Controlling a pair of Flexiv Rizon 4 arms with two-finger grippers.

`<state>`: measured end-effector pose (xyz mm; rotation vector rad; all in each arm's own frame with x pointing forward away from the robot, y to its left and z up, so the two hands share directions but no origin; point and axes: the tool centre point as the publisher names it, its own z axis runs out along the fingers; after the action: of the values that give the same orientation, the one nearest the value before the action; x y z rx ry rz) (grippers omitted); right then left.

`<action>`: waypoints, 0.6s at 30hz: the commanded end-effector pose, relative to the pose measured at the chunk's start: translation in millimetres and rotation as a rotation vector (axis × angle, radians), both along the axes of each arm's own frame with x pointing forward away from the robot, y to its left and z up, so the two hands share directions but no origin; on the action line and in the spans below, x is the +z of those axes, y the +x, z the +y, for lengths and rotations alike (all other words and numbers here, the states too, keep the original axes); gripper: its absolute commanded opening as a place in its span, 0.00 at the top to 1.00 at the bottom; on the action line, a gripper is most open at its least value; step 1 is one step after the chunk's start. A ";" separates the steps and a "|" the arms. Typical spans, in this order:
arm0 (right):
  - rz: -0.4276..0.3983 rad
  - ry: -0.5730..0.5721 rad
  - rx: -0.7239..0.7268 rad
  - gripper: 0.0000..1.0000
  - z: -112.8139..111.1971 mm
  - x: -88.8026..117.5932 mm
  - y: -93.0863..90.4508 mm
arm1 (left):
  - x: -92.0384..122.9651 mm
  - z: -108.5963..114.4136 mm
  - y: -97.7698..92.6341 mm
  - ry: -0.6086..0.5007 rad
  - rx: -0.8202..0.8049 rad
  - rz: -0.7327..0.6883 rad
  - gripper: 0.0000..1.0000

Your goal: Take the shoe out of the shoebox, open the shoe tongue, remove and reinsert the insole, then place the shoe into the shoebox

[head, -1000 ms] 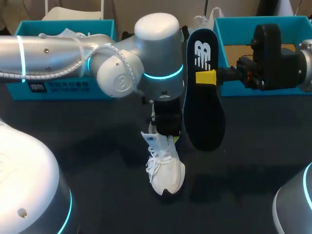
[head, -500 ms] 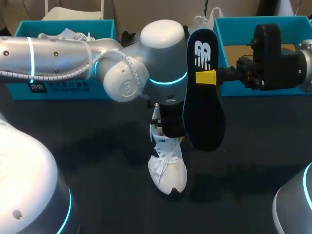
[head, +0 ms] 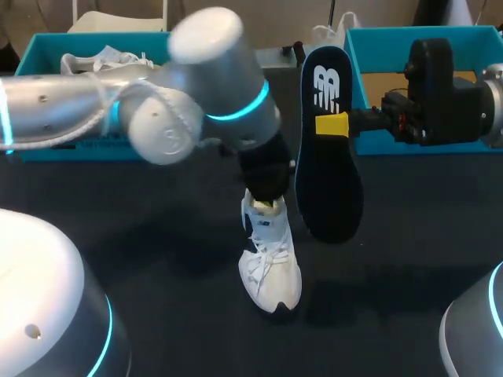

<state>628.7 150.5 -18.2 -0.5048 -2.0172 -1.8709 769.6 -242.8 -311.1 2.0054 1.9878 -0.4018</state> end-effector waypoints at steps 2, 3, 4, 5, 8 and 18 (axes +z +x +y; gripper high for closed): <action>0.000 0.000 0.001 1.00 2.7 -0.3 1.4 | 51.4 44.5 -2.6 -0.324 -0.022 -0.021 0.00; 0.000 0.000 0.001 1.00 2.7 -0.3 1.4 | 58.1 45.1 -0.2 -0.408 -0.026 0.009 0.00; 0.000 0.000 0.001 1.00 2.7 -0.3 1.4 | 58.1 45.1 -0.2 -0.408 -0.026 0.009 0.00; 0.000 0.000 0.001 1.00 2.7 -0.3 1.4 | 58.1 45.1 -0.2 -0.408 -0.026 0.009 0.00; 0.000 0.000 0.001 1.00 2.7 -0.3 1.4 | 58.1 45.1 -0.2 -0.408 -0.026 0.009 0.00; 0.000 0.000 0.001 1.00 2.7 -0.3 1.4 | 63.1 48.1 8.4 -0.504 -0.024 -0.030 0.00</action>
<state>628.6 150.5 -18.2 -0.5048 -2.0172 -1.8709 775.7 -199.6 -246.9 1.8122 1.7537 -0.6937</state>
